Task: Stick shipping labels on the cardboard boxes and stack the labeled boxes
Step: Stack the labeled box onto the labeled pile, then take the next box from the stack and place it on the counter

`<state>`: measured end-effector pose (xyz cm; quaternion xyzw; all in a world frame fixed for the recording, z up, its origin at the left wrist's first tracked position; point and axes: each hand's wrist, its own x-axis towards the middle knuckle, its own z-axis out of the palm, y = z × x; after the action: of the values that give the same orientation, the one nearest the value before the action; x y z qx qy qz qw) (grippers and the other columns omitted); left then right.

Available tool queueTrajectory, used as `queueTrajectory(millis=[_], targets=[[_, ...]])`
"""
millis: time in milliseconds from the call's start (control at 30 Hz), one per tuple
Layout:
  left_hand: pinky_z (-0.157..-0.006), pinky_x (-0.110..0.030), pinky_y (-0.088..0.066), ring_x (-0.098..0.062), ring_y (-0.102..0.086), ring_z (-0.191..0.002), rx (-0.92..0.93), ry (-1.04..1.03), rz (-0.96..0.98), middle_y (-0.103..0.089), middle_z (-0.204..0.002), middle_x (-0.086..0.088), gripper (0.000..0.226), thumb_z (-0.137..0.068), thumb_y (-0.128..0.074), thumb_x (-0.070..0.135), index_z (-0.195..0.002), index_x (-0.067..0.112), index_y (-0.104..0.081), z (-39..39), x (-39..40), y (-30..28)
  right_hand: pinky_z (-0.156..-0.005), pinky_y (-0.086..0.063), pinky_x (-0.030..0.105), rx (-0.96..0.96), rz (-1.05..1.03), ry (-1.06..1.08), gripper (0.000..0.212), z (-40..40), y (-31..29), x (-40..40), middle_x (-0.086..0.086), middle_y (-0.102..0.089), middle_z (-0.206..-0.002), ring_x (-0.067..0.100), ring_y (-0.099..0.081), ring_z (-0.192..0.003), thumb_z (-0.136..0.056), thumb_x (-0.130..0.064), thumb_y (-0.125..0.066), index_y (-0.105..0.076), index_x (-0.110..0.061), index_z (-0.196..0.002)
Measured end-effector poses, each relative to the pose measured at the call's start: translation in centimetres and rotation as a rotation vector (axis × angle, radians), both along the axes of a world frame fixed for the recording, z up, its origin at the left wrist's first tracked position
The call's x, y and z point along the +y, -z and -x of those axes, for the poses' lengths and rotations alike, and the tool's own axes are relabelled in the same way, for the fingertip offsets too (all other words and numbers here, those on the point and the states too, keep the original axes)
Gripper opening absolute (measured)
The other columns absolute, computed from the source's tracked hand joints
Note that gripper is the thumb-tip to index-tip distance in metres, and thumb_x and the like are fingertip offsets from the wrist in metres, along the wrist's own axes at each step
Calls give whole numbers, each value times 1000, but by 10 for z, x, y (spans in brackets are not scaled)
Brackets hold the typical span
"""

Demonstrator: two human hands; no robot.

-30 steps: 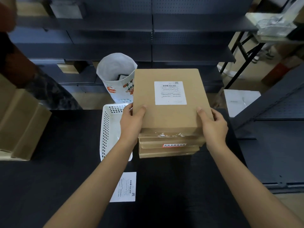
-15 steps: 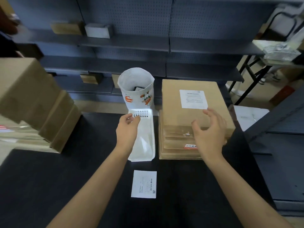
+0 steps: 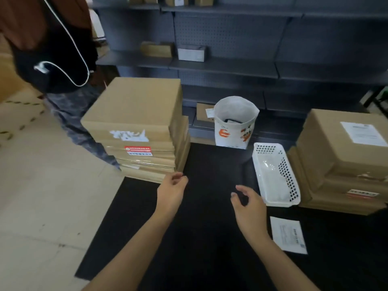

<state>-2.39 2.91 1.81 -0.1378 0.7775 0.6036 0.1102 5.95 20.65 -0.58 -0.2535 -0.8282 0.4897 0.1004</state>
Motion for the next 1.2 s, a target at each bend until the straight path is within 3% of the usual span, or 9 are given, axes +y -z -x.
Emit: queueTrajectory(millis=[367, 500, 633, 733, 833, 933, 1000, 1067, 1200], targets=[[-92, -35, -49, -15, -63, -99, 46, -167, 11, -68, -103, 1, 23, -86, -61, 30, -106, 18, -65, 26, -119, 7, -91, -40, 23, -20, 61, -63, 19, 37, -9, -82, -6, -63, -111, 10, -56, -109, -92, -22, -61, -64, -21, -111], [-84, -32, -44, -21, -60, -95, 180, -384, 54, -65, -99, -3, 20, -89, -56, 21, -106, 10, -61, 46, -164, -15, -88, -37, 21, 25, 89, -23, 20, 61, -24, -108, -7, -62, -110, 9, -56, -109, -93, -21, -59, -62, -22, -114], [-84, -25, -39, -17, -55, -98, 351, -529, -44, -58, -103, 0, 22, -92, -51, 22, -112, 12, -54, 99, -205, -55, -87, -36, 21, 163, 60, 97, 25, 115, -59, -134, -6, -63, -114, 9, -56, -108, -93, -24, -58, -61, -19, -118], [-95, -28, -42, -16, -56, -108, 384, -408, -115, -59, -115, 0, 30, -94, -53, 30, -121, 16, -53, 146, -220, -75, -88, -36, 21, 295, 45, 227, 27, 157, -94, -155, -7, -60, -114, 9, -54, -109, -95, -27, -55, -57, -19, -120], [-105, -27, -35, -15, -48, -125, 314, -200, -147, -50, -134, 1, 52, -93, -56, 40, -137, 16, -43, 184, -218, -90, -91, -38, 25, 283, 125, 316, 38, 193, -118, -176, -7, -60, -116, 8, -52, -106, -95, -39, -51, -56, -15, -124], [-107, -31, -32, -18, -42, -131, 153, -7, -177, -42, -145, 2, 69, -90, -57, 46, -147, 17, -30, 206, -212, -86, -92, -44, 33, 210, 210, 293, 29, 215, -117, -191, -11, -63, -93, 14, -56, -97, -92, -46, -50, -65, -22, -99], [-101, -35, -42, -19, -53, -120, 125, 46, -169, -55, -131, 3, 59, -88, -59, 39, -141, 19, -40, 211, -212, -79, -83, -46, 32, 173, 165, 261, 25, 219, -112, -197, -7, -65, -95, 17, -58, -96, -91, -40, -52, -67, -22, -99], [-89, -34, -49, -16, -60, -104, 168, 52, -171, -64, -111, 6, 35, -89, -57, 30, -122, 21, -54, 212, -214, -75, -79, -45, 31, 161, 133, 275, 25, 219, -109, -197, -6, -64, -100, 18, -58, -98, -90, -33, -53, -66, -21, -106], [-85, -32, -50, -14, -61, -101, 205, 76, -198, -65, -108, 7, 28, -90, -55, 27, -117, 23, -59, 208, -214, -76, -86, -46, 31, 193, 169, 325, 19, 211, -104, -197, -10, -64, -103, 15, -58, -101, -89, -30, -58, -65, -24, -106]])
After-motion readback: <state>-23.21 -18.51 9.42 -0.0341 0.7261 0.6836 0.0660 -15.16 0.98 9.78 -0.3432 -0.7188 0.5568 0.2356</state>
